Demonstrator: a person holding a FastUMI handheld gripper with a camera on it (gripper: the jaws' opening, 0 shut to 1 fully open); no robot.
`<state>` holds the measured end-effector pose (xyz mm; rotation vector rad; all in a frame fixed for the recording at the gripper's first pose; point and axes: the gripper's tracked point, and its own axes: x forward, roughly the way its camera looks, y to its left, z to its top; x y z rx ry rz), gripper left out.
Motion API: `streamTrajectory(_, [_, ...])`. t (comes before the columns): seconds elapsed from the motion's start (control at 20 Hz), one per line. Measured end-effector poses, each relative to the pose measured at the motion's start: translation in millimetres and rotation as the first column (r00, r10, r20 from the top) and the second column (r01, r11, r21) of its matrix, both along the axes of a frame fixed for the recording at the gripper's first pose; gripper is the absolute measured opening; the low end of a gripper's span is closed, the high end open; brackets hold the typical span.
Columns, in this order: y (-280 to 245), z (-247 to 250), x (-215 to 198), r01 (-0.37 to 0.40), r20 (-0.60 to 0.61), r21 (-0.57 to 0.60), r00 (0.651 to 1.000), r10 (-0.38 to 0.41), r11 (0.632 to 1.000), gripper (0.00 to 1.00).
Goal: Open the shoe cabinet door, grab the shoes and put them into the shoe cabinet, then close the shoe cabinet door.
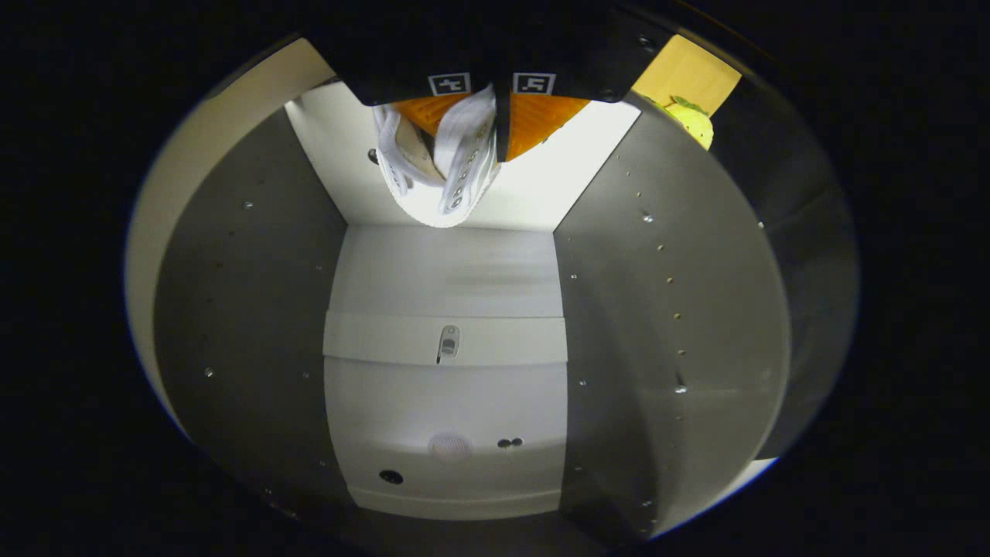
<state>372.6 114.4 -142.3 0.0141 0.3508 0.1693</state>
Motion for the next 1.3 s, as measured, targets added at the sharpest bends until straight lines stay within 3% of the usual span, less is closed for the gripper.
streamTrajectory(0.4, [-5.9,-32.7,75.7,0.029,-0.011,-0.12,0.999,-0.03,0.992,0.05])
streamTrajectory(0.75, [3.1,-54.0,94.1,-0.005,-0.046,-0.229,0.999,-0.006,0.973,0.05])
streamTrajectory(0.9, [1.3,-56.8,93.8,0.02,-0.046,-0.255,0.998,-0.032,0.967,0.09])
streamTrajectory(1.1, [5.7,-57.3,85.2,0.021,-0.052,-0.253,0.998,-0.035,0.967,0.28])
streamTrajectory(1.2, [10.8,-55.5,78.6,0.024,-0.063,-0.211,0.997,-0.039,0.977,0.33])
streamTrajectory(1.3, [16.4,-53.9,68.1,0.017,-0.084,-0.161,0.996,-0.03,0.987,0.53])
